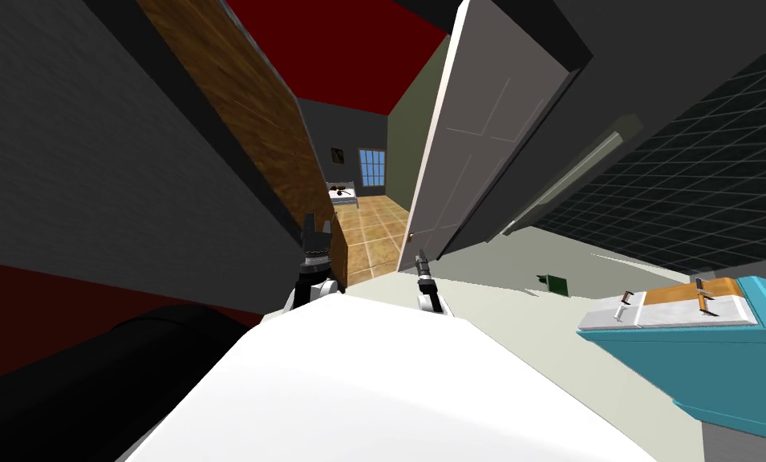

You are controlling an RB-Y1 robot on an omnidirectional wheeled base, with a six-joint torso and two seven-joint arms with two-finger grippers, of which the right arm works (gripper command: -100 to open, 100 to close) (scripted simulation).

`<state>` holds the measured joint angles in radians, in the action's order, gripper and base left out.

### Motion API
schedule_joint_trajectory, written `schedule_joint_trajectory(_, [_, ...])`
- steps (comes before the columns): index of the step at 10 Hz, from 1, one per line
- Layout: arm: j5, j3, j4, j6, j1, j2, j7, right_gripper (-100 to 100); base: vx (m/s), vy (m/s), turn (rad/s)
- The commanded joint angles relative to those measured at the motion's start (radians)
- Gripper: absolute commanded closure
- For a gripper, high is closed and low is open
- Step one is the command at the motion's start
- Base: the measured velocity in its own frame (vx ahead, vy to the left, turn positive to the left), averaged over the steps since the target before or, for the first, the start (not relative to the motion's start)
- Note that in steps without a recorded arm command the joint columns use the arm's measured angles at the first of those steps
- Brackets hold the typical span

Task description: Push the door open

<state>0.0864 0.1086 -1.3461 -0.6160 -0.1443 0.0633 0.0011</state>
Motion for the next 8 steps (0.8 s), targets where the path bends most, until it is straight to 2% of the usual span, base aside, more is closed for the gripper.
schedule_joint_trajectory(1, [-0.002, 0.003, 0.046, -0.012, 0.019, 0.001, -0.004, -100, 0.049, -0.061, 0.048])
schedule_joint_trajectory(2, [-0.002, 0.003, 0.046, -0.012, 0.019, 0.001, -0.004, -100, 0.03, -0.044, 0.028])
schedule_joint_trajectory(6, [-0.008, 0.018, 0.176, -0.045, 0.078, -0.007, -0.011, -100, 0.055, -0.097, 0.071])
schedule_joint_trajectory(7, [-0.008, 0.018, 0.18, -0.045, 0.078, -0.007, -0.011, -100, 0.051, -0.09, 0.026])
schedule_joint_trajectory(8, [-0.009, 0.022, 0.213, -0.053, 0.093, -0.009, -0.013, -100, 0.051, -0.068, 0.052])
